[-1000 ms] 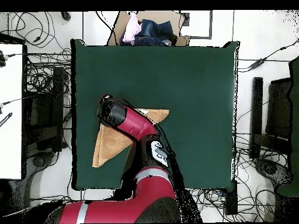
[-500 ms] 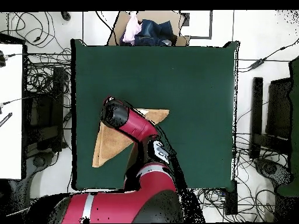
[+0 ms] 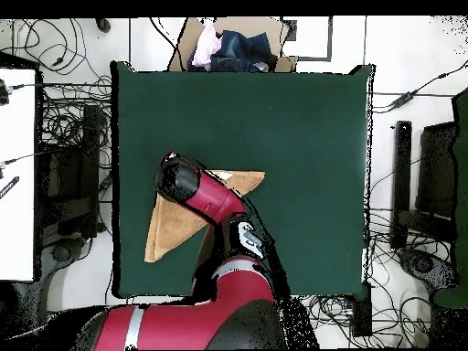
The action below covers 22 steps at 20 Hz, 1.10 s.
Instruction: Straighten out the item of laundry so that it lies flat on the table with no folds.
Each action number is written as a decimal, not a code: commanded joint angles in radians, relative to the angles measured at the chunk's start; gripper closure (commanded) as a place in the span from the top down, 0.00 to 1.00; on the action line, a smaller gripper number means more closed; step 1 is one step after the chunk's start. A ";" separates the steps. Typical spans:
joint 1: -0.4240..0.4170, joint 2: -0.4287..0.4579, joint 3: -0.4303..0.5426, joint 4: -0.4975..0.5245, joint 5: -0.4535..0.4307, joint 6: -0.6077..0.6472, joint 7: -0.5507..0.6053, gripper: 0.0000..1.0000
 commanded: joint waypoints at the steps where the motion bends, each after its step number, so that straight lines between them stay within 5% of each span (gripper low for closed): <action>1: 0.036 0.014 0.107 0.058 0.000 -0.066 0.238 1.00; 22: -0.005 0.077 0.169 0.073 -0.033 -0.131 0.214 1.00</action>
